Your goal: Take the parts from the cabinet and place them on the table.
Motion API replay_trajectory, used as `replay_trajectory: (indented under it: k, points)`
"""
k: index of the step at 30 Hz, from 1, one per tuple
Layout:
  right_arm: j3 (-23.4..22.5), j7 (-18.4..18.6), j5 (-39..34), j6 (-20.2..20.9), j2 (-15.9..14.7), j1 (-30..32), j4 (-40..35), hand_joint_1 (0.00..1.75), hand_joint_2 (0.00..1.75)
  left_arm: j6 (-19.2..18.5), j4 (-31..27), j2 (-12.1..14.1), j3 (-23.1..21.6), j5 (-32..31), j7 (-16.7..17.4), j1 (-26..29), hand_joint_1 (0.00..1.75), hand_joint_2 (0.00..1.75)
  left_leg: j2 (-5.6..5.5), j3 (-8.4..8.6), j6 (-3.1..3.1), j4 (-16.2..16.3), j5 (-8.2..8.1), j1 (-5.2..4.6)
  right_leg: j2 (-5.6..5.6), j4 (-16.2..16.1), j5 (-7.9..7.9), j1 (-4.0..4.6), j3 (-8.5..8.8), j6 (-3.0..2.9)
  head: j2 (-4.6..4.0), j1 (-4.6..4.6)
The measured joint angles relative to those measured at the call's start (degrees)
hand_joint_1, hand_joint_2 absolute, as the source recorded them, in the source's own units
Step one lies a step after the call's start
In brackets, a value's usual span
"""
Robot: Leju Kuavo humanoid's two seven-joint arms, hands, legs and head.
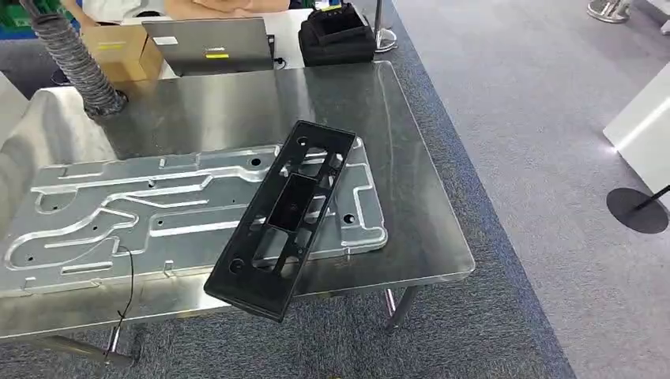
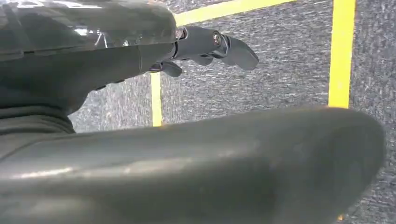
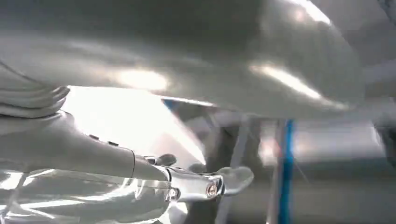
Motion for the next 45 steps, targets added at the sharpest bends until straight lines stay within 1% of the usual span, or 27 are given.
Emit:
replay_trajectory:
  k: [2,4,7,8,9,10,11,12,15,17,26,45]
  points:
    - [1.2,2.7,-6.4,0.0,-1.1,-1.3,-1.9,0.0,0.0,0.2,0.0,0.0,0.3,0.4,-0.3,-0.2,0.0,0.0,0.0,-0.03,0.04,0.0,0.04,-0.02,-0.03,0.0,0.0,-0.01,-0.01,0.03,0.0,0.0]
    - [1.7,4.7,-11.8,-0.1,-2.2,-1.6,-3.1,0.0,0.0,0.4,0.0,0.0,0.4,0.8,-0.3,-0.1,0.0,0.0,-0.04,0.02,0.07,0.0,0.07,-0.02,-0.08,0.0,-0.02,-0.01,0.03,0.06,0.0,0.0]
    - [2.8,8.3,-22.0,-0.1,-3.0,-3.8,-4.7,0.0,0.0,0.4,0.0,0.0,0.4,0.9,-0.1,-0.2,0.0,0.0,-0.04,0.04,0.06,0.0,0.07,-0.02,-0.08,0.0,-0.02,-0.02,0.01,0.06,0.0,0.0]
    - [3.0,10.2,-26.4,-0.1,-3.3,-4.7,-5.0,0.0,0.0,0.3,0.0,0.0,0.4,0.9,0.1,-0.2,0.0,1.75,-0.04,0.04,0.06,0.0,0.07,-0.02,-0.08,0.0,-0.03,-0.02,0.01,0.06,0.0,0.0]
    - [3.2,12.7,-29.9,-0.1,-3.5,-5.1,-5.2,0.0,0.0,0.1,0.0,0.0,0.4,0.9,0.2,-0.2,0.0,1.75,-0.04,0.05,0.07,0.0,0.07,-0.03,-0.08,0.0,-0.03,-0.02,0.01,0.07,0.0,0.0]
    - [3.4,16.1,-33.9,-0.1,-3.6,-5.7,-5.5,0.0,0.0,-0.1,0.0,0.0,0.4,0.9,0.4,-0.2,0.0,1.75,-0.04,0.04,0.07,0.0,0.06,-0.02,-0.08,0.0,-0.03,-0.02,0.01,0.07,0.0,0.0]
    - [3.7,18.8,-37.1,-0.1,-3.7,-6.4,-5.7,0.0,1.75,-0.3,0.0,0.0,0.4,0.9,0.5,-0.2,0.0,1.75,-0.04,0.02,0.07,0.0,0.06,-0.03,-0.08,0.0,-0.04,-0.04,-0.03,0.08,0.0,0.0]
    - [3.9,19.3,-38.9,-0.1,-3.9,-6.8,-5.9,0.0,1.75,-0.5,0.0,0.0,0.4,0.9,0.6,-0.2,0.0,1.75,-0.04,0.0,0.08,0.0,0.06,-0.1,-0.08,0.0,-0.08,-0.09,-0.05,0.12,0.0,0.0]
    - [3.9,14.8,-45.1,-0.2,-4.0,-4.6,-4.3,0.0,1.75,-0.4,0.0,0.0,0.4,0.7,1.0,-0.2,0.0,1.75,-0.04,0.02,0.1,0.0,0.04,-0.11,-0.08,0.0,-0.08,-0.1,-0.02,0.14,0.0,0.0]
    - [3.9,13.9,-46.0,-0.2,-4.2,-4.5,-3.4,0.0,1.75,-0.4,0.0,0.0,0.4,0.7,1.1,-0.2,0.0,1.75,-0.05,0.01,0.1,0.0,0.05,-0.13,-0.08,0.0,-0.1,-0.14,-0.03,0.15,0.0,0.0]
    - [3.9,13.7,-46.2,-0.2,-4.7,-3.6,-2.0,0.0,1.75,-0.4,0.0,0.0,0.4,0.7,1.1,-0.3,0.0,1.75,-0.05,0.0,0.13,0.0,0.02,-0.13,-0.09,0.0,-0.11,-0.13,-0.03,0.17,0.0,0.0]
    - [3.9,13.7,-46.2,-0.2,-5.0,-3.5,-1.6,0.0,1.75,-0.4,0.0,0.0,0.5,0.7,1.1,-0.3,0.0,1.75,-0.05,0.0,0.13,0.0,0.02,-0.14,-0.08,0.0,-0.11,-0.14,-0.02,0.17,0.0,0.0]
